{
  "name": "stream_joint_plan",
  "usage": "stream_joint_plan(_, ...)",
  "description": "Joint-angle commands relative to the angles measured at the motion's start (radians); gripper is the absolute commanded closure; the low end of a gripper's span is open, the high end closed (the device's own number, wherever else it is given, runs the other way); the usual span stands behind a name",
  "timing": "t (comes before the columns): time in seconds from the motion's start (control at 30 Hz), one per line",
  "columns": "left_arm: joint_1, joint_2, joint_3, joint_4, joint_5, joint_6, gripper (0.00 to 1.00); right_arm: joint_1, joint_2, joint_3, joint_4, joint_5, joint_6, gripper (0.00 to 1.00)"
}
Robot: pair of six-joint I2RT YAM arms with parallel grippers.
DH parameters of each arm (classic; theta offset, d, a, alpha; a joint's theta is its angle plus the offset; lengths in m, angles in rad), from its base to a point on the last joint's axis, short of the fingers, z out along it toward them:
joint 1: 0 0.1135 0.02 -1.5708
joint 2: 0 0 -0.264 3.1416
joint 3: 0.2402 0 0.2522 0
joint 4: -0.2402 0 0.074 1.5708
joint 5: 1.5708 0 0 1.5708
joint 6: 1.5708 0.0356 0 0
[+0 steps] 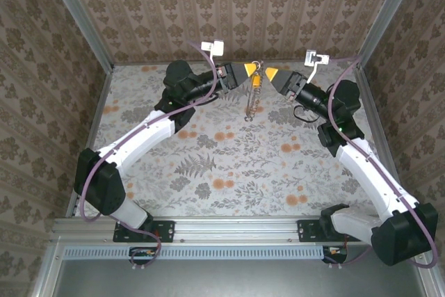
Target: Put the keys on the keyring
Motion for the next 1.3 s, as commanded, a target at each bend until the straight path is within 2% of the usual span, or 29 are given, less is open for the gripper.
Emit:
stream_joint_plan(0.0,-0.007,-0.024,0.008,0.109,0.027,-0.030,1.00,0.004,0.007,0.051,0.068,0.018,0.035,0.63)
stream_joint_plan(0.6,-0.012,-0.008,0.018,0.120,0.047,-0.036,1.00,0.031,0.079,0.094,0.117,-0.007,0.051,0.66)
stream_joint_plan(1.07,-0.012,0.000,0.016,0.119,0.038,-0.037,1.00,0.047,0.063,0.089,0.100,-0.017,0.027,0.76)
stream_joint_plan(1.27,-0.015,-0.001,0.015,0.120,0.038,-0.038,1.00,0.049,0.078,0.100,0.088,-0.010,0.019,0.84)
